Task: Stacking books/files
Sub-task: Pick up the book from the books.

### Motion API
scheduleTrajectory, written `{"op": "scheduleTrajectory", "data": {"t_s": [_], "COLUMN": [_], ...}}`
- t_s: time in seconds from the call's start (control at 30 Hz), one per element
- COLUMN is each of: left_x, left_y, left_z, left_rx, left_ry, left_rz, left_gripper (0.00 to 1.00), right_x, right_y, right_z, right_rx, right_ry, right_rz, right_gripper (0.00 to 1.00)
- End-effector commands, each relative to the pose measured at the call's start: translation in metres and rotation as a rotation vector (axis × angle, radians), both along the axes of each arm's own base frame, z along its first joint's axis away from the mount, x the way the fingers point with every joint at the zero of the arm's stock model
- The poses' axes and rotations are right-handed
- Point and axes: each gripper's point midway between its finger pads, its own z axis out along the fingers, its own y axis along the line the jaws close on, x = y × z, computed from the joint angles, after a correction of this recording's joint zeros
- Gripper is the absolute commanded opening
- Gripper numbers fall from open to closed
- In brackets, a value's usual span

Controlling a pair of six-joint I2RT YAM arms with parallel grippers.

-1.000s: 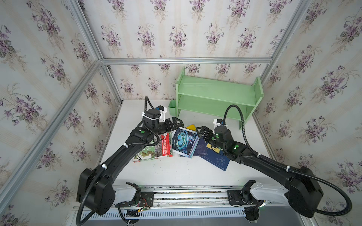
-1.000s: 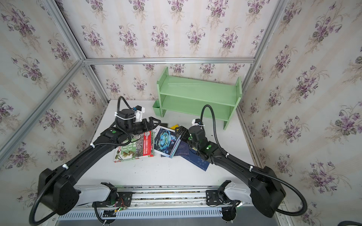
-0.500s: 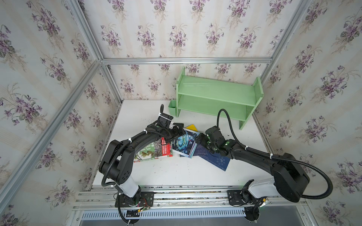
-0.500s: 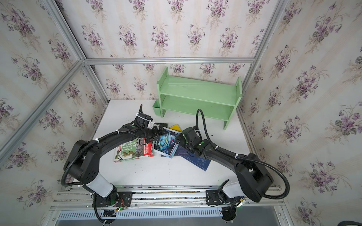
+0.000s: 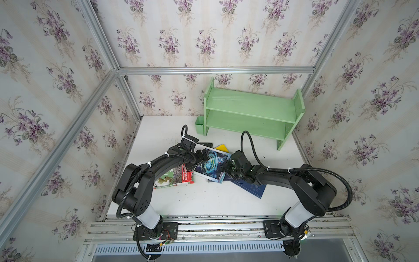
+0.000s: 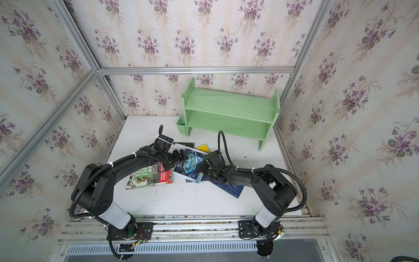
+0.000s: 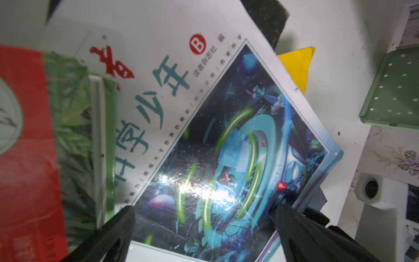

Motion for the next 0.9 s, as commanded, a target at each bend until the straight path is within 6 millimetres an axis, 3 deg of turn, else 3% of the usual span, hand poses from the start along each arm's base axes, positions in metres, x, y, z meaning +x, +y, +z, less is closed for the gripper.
{"op": "scheduleTrajectory", "data": {"t_s": [0.0,0.13,0.27,0.53,0.67,0.87], "left_x": [-0.001,0.004,0.012,0.028,0.028,0.022], "left_y": [0.004,0.003,0.002,0.025,0.032,0.031], "left_z": [-0.003,0.008,0.031,0.098,0.133,0.169], "left_rx": [0.025,0.014,-0.028,-0.132,-0.208,-0.321], "left_ry": [0.004,-0.026,-0.078,-0.239,-0.317,-0.377], "left_rz": [-0.009,-0.02,-0.034,-0.052,-0.097,-0.172], "left_gripper": [1.0,1.0,1.0,1.0,1.0,1.0], "right_x": [0.001,0.002,0.002,0.001,0.001,-0.005], "right_y": [0.023,0.027,0.02,0.001,-0.013,-0.046], "right_z": [0.016,0.023,0.035,0.084,0.133,0.211], "right_rx": [0.12,0.144,0.141,0.103,0.073,0.074], "right_ry": [-0.046,-0.061,-0.089,-0.171,-0.257,-0.398], "right_rz": [0.069,0.083,0.059,0.023,0.012,-0.019], "right_gripper": [0.44,0.18,0.0,0.0,0.0,0.0]}}
